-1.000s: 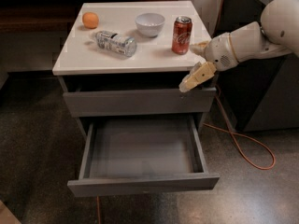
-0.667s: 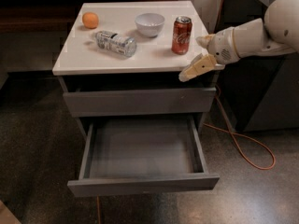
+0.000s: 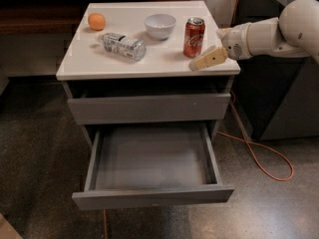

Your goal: Place coke can into middle drawer

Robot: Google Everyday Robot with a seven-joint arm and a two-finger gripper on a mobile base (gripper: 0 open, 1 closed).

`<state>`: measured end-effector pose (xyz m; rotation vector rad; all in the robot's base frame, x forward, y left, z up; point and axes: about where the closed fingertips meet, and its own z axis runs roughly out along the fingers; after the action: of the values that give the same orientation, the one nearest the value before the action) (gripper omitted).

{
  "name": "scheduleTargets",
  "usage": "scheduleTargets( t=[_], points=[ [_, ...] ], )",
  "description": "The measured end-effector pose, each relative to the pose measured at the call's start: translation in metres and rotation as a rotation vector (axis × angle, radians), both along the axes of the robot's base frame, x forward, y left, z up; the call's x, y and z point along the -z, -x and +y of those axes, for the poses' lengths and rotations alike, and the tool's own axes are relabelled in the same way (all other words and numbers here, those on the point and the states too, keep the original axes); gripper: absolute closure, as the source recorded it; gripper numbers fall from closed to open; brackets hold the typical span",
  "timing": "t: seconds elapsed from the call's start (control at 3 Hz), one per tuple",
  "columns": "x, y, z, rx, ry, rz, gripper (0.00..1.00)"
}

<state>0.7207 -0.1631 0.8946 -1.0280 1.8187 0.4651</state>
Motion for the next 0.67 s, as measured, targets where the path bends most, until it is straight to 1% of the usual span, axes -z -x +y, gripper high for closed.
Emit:
scheduleTargets(
  t=[0.33, 0.67],
  points=[
    [0.001, -0.048, -0.001, 0.057, -0.088, -0.024, 0.00],
    [0.000, -0.074, -0.004, 0.088, -0.137, -0.043, 0.00]
  ],
)
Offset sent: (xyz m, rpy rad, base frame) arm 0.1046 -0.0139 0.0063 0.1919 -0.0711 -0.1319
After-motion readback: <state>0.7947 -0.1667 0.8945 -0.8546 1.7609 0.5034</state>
